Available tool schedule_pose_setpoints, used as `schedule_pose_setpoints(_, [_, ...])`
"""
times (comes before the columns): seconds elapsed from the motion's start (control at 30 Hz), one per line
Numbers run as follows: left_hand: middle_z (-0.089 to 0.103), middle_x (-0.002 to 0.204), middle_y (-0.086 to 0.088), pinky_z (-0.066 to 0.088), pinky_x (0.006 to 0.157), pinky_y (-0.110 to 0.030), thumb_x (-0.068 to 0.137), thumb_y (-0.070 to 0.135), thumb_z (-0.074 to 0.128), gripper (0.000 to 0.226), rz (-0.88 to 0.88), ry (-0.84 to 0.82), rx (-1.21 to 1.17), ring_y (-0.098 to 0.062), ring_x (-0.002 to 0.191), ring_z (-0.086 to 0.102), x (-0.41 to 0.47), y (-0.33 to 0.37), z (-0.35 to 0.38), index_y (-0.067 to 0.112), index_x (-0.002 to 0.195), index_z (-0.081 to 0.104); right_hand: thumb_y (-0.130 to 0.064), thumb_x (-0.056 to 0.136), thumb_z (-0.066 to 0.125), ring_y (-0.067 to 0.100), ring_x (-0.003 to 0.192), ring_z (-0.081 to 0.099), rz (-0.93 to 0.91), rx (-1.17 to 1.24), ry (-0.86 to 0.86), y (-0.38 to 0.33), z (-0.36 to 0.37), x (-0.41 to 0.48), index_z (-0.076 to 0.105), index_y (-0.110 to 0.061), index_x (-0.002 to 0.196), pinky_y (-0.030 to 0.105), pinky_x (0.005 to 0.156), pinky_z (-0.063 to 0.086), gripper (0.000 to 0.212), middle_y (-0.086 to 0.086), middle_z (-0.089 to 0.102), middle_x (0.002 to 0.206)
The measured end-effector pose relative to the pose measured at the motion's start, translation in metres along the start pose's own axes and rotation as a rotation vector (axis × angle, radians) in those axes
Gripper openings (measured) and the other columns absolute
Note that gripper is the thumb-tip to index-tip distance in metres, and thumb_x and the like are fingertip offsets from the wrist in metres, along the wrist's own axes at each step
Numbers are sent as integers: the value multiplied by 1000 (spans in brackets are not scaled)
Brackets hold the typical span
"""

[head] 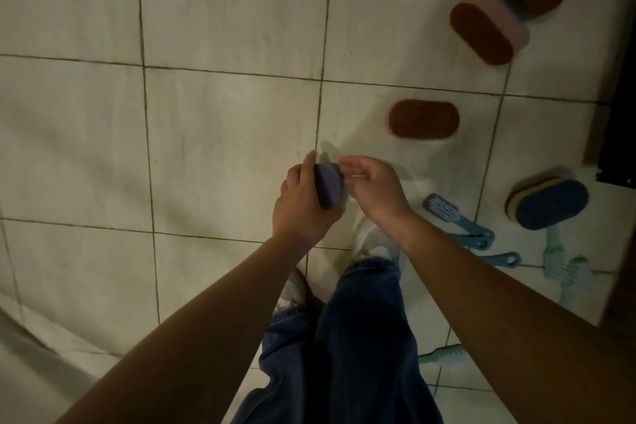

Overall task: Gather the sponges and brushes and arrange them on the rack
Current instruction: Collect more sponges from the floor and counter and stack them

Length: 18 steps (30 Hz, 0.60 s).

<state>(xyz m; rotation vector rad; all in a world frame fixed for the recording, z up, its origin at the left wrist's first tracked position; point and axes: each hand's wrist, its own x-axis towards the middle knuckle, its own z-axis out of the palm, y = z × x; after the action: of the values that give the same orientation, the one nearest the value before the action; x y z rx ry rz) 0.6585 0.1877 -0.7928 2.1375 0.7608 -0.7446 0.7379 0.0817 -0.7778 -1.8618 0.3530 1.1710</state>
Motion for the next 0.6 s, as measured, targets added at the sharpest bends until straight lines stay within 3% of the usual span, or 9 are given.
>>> schedule_pose_setpoints(0.1, [40, 143, -1, 47, 99, -43, 68, 30, 80, 101, -14, 70, -83, -23, 127, 44, 9, 29, -1, 24, 149, 19, -2, 92, 52, 19, 110, 61, -44, 55, 77, -11, -25, 3, 61, -12, 123, 35, 99, 50, 34, 2, 65, 113])
schedule_pose_setpoints(0.17, [45, 138, -1, 49, 98, -45, 66, 26, 80, 96, -49, 107, -200, -24, 123, 48, 16, 48, -3, 24, 143, 23, -1, 91, 51, 16, 110, 60, -100, -3, 171, -17, -41, 5, 61, -18, 121, 28, 95, 49, 35, -2, 64, 114])
schedule_pose_setpoints(0.33, [46, 135, 0, 48, 100, -40, 76, 17, 72, 79, -66, 133, -458, -20, 122, 50, 41, 81, -7, 21, 141, 26, -11, 85, 66, 17, 122, 49, -294, -473, 413, -24, -77, 23, 55, -25, 126, 28, 96, 44, 44, -3, 57, 128])
schedule_pose_setpoints(0.4, [44, 139, -1, 45, 102, -35, 80, 14, 68, 74, -64, 132, -523, -19, 126, 46, 51, 84, -8, 18, 143, 29, -17, 81, 72, 21, 130, 45, -334, -667, 411, -23, -87, 38, 51, -23, 131, 35, 107, 40, 54, -1, 54, 134])
schedule_pose_setpoints(0.47, [44, 139, -1, 45, 101, -33, 85, 15, 64, 65, -70, 136, -574, -18, 126, 47, 60, 82, -7, 18, 143, 34, -19, 78, 74, 24, 141, 31, -286, -859, 317, -19, -93, 51, 39, -22, 142, 46, 118, 23, 73, 1, 42, 147])
schedule_pose_setpoints(0.53, [50, 130, 3, 48, 98, -33, 90, 20, 58, 53, -90, 151, -615, -16, 119, 51, 66, 79, -6, 18, 140, 40, -19, 78, 72, 25, 148, 15, -219, -982, 230, -14, -97, 61, 25, -23, 149, 52, 119, 6, 85, 2, 28, 155])
schedule_pose_setpoints(0.6, [55, 119, 7, 49, 91, -29, 96, 29, 52, 42, -123, 156, -654, -12, 110, 55, 69, 77, -6, 19, 137, 45, -18, 78, 71, 26, 148, 12, -211, -1028, 216, -7, -101, 68, 22, -23, 150, 53, 119, 3, 87, 4, 25, 155])
